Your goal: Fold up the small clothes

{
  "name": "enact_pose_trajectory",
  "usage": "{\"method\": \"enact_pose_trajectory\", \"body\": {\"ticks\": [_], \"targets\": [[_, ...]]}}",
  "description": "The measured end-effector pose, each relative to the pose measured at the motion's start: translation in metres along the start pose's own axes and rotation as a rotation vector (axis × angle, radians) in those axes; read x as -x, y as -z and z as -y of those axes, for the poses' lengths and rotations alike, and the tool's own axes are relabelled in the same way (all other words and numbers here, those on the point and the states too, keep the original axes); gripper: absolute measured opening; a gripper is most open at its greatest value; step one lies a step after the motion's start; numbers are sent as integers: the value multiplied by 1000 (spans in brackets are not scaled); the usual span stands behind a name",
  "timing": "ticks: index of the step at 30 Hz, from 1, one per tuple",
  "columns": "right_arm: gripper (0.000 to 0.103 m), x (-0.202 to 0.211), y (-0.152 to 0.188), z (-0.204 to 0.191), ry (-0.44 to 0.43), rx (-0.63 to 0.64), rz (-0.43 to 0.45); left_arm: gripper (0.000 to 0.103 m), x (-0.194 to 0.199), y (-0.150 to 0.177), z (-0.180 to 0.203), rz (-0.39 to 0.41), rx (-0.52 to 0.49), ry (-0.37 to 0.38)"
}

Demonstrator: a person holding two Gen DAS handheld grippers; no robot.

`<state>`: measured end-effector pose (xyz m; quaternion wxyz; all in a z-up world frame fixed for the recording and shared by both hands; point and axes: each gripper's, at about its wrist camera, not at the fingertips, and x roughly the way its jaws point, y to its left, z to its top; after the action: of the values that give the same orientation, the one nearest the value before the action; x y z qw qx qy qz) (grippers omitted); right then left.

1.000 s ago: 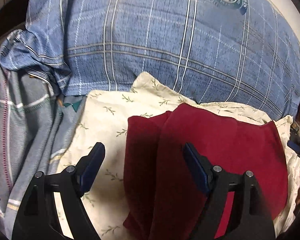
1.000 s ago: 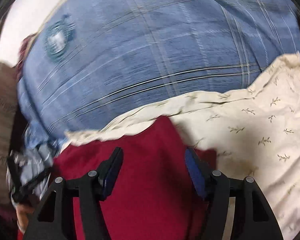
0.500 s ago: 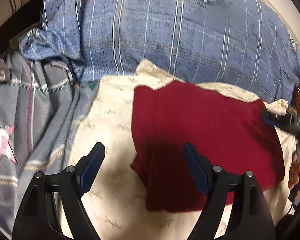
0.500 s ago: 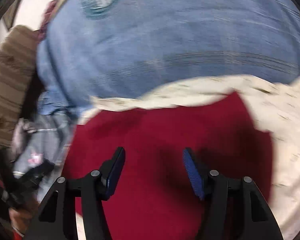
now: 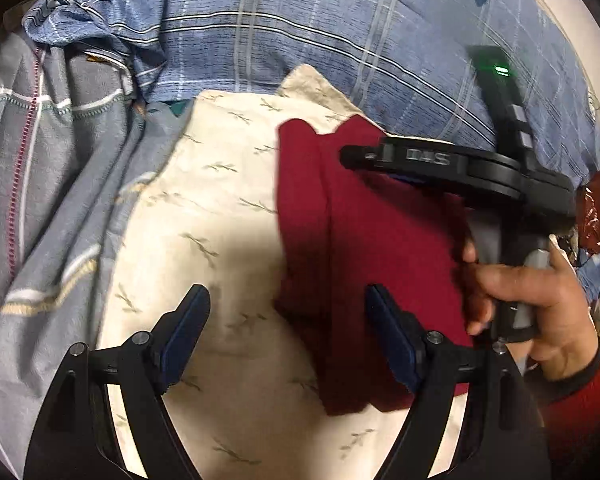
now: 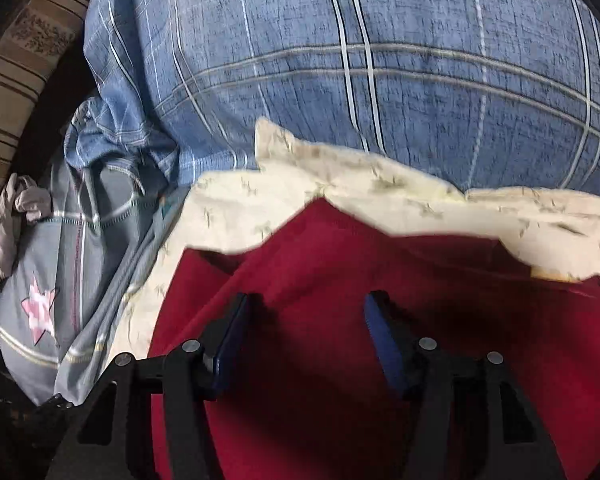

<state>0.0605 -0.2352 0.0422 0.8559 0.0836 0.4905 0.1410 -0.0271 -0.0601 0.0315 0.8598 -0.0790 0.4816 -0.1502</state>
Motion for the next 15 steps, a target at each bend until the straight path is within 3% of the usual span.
{"method": "enact_pose_trajectory", "body": {"ticks": [5,8,10,13,15], "targets": [[62,59,31,4,-109,-24,23,80,11,0,-3,0,-22,16],[65,96,65,-2,-157,11,31,80,22,5,0,8,-48,64],[65,113,97,-10,-210,34,30,80,30,6,-3,40,-30,52],[65,113,132,-33,-260,63,6,80,28,2,-17,53,36,31],[64,106,141,-47,-225,116,3,80,27,0,-22,70,70,21]]}}
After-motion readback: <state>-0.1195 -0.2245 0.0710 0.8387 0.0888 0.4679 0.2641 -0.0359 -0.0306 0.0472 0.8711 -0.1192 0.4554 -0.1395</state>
